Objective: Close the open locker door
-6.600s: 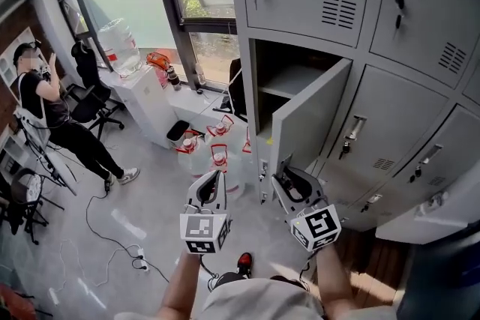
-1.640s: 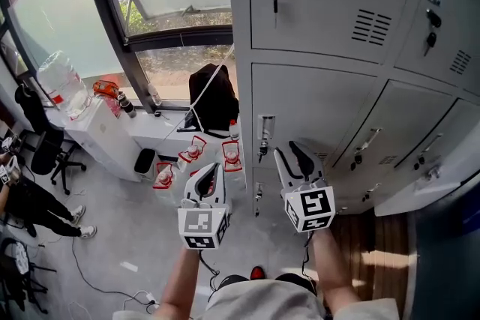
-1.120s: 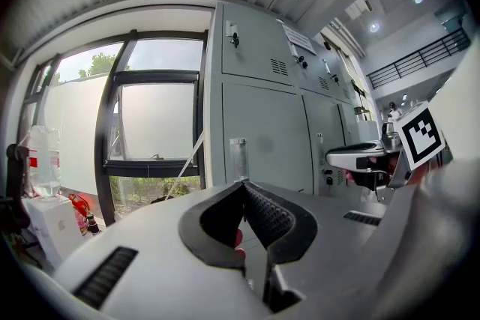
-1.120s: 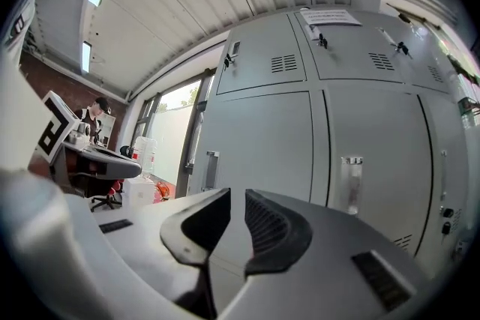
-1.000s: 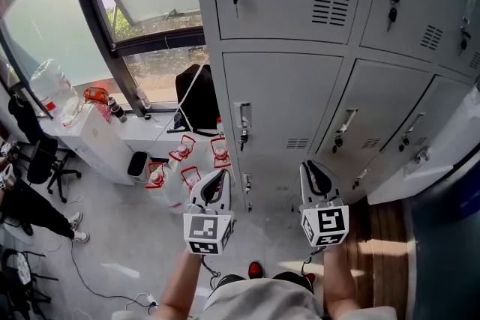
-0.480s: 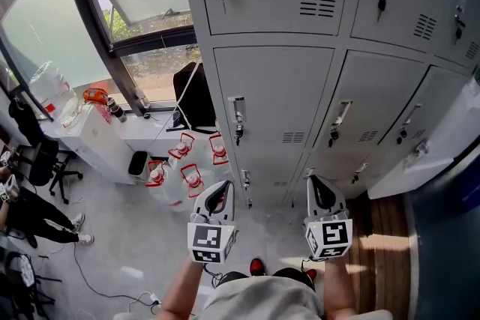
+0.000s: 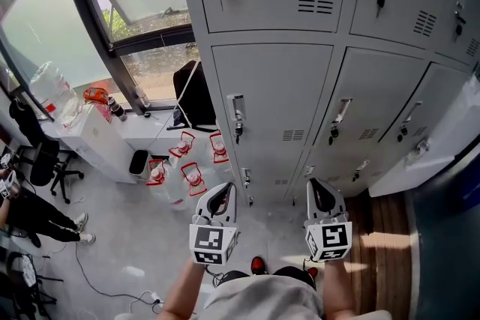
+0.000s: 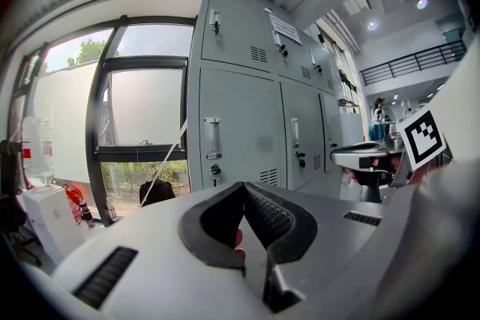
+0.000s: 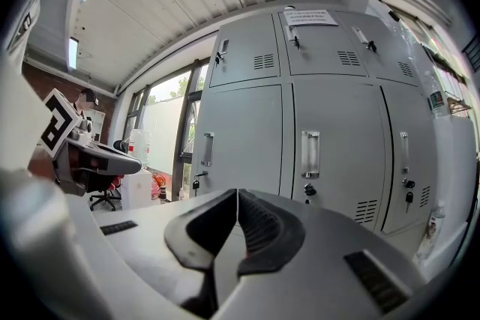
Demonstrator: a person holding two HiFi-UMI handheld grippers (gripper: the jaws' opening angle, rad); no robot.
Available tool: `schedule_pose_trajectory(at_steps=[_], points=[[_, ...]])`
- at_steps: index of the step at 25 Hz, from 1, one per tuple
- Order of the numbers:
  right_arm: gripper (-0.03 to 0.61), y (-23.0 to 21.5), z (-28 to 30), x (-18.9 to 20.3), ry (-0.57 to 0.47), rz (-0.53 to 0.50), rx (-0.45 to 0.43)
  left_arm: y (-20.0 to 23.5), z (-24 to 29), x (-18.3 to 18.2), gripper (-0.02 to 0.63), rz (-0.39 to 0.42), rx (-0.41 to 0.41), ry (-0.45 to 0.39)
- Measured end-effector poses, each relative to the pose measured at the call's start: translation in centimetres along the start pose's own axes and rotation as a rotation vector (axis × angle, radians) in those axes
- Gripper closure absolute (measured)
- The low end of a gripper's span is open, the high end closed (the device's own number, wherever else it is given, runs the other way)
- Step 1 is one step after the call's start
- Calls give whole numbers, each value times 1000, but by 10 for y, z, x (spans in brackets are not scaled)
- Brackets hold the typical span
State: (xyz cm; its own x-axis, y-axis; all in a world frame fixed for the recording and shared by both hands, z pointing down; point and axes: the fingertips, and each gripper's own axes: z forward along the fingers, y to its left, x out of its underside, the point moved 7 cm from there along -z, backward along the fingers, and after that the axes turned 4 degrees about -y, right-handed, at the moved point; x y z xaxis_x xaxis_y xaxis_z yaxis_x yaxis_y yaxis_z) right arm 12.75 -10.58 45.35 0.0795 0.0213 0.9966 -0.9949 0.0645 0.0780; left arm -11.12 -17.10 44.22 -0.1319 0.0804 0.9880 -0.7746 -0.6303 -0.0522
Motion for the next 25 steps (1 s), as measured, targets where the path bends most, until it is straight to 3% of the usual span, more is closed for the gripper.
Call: schedule_pose_trajectory(at_steps=[25], points=[[557, 5, 0, -2, -8, 5, -24, -2, -4, -1, 592, -1, -5, 1]])
